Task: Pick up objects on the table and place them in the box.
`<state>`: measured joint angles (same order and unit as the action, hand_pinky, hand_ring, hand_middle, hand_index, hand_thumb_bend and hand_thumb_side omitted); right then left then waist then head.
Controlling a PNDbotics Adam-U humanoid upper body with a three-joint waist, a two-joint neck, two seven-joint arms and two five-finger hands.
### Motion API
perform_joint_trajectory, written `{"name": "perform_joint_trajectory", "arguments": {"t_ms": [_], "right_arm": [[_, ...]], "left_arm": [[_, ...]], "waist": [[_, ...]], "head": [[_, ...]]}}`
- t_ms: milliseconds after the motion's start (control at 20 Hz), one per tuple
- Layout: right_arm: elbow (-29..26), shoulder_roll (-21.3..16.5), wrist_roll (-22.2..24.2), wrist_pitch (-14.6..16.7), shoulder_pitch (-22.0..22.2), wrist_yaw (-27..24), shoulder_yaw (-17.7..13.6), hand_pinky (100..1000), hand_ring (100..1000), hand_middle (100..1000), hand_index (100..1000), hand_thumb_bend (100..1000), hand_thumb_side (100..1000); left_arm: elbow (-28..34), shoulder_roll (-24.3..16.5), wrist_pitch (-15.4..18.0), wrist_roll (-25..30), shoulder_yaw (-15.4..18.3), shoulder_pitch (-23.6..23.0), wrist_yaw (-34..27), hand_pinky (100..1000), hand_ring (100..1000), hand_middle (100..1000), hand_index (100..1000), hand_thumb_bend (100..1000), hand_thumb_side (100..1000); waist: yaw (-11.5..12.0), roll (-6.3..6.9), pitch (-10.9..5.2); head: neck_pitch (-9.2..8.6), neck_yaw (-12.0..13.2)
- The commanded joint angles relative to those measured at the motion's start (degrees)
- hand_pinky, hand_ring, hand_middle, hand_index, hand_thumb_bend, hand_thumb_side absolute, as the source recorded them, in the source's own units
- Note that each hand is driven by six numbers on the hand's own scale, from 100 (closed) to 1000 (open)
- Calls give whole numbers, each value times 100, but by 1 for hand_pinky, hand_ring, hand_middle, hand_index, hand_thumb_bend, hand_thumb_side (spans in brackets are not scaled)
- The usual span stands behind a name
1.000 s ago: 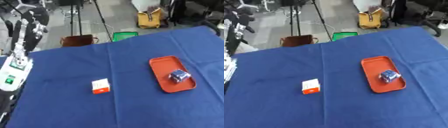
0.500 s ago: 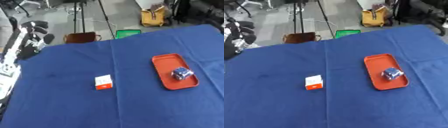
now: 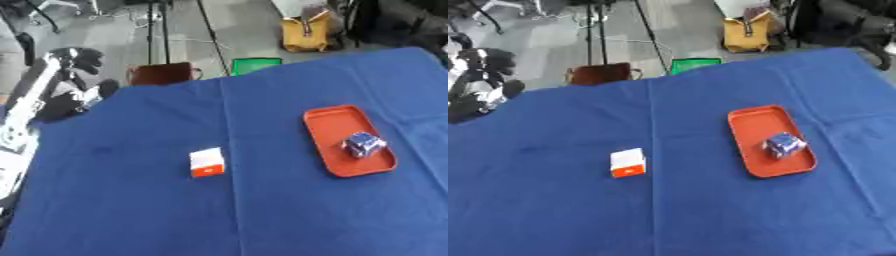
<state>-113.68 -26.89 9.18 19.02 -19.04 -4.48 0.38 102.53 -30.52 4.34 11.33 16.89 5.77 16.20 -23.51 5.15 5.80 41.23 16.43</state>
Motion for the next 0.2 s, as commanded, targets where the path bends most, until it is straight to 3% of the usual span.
{"name": "perform_joint_trajectory", "arguments": {"t_ms": [50,200], "right_arm": [[-91,-129,-20,0,-28,30,-42,611,709,667,837,551,531],[-91,-126,-16,-3,-27,31,-38,611,709,667,838,551,532]], "left_arm": [[107,-80,6,68,94,18,31,469,667,649,762,715,673],[116,-70,6,112,92,12,45,472,667,650,762,709,664]], "waist": [[-9,-24,-59],[-14,-17,-64]], "head": [[-17,-30],[-39,-48]]}}
